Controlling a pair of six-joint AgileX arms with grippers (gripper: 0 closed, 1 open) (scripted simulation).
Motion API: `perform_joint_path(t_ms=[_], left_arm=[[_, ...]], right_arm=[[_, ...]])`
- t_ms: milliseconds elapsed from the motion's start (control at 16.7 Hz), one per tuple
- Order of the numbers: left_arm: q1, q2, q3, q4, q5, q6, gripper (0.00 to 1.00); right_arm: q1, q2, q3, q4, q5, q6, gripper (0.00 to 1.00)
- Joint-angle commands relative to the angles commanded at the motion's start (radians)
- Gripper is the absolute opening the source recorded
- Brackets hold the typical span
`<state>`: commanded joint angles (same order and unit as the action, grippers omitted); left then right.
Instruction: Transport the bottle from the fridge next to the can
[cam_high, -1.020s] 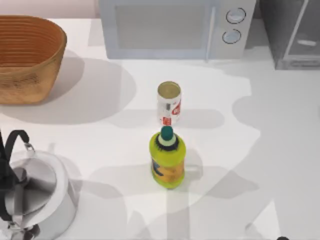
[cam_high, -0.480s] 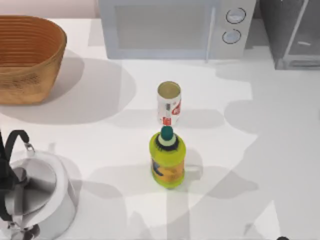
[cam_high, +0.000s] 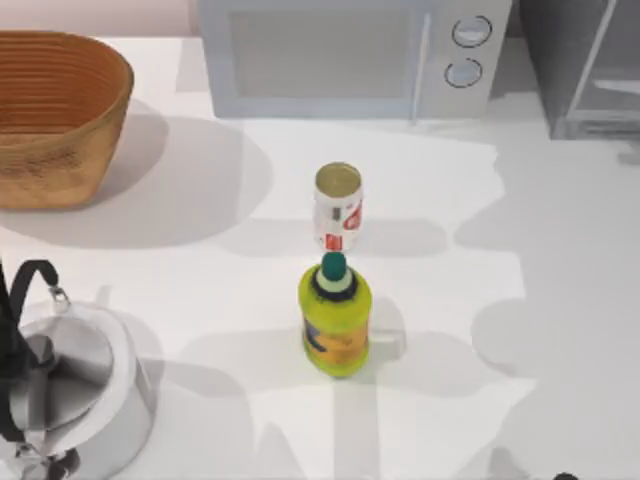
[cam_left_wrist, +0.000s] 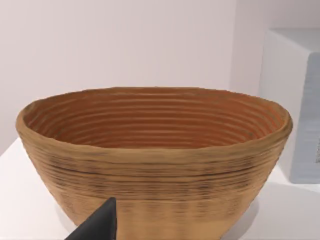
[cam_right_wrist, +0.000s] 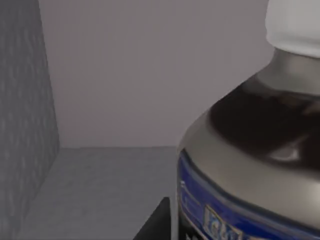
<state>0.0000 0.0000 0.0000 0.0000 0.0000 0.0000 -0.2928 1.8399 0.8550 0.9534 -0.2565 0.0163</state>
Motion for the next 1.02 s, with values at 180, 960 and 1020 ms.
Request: perform_joint_path(t_ms=[180, 960, 1020], left_arm=[[0.0, 0.0, 0.0, 0.0, 0.0, 0.0, 1.0], [0.0, 0.0, 0.0, 0.0, 0.0, 0.0, 1.0], [0.0, 0.0, 0.0, 0.0, 0.0, 0.0, 1.0]], right_arm=[[-0.017, -0.09, -0.116, 0.045, -0.021, -0.001, 0.0], [0.275, 0.017, -0.145, 0.192, 0.263, -0.007, 0.0], [0.347, 0.039, -0.15, 0.218, 0.335, -0.008, 0.0]])
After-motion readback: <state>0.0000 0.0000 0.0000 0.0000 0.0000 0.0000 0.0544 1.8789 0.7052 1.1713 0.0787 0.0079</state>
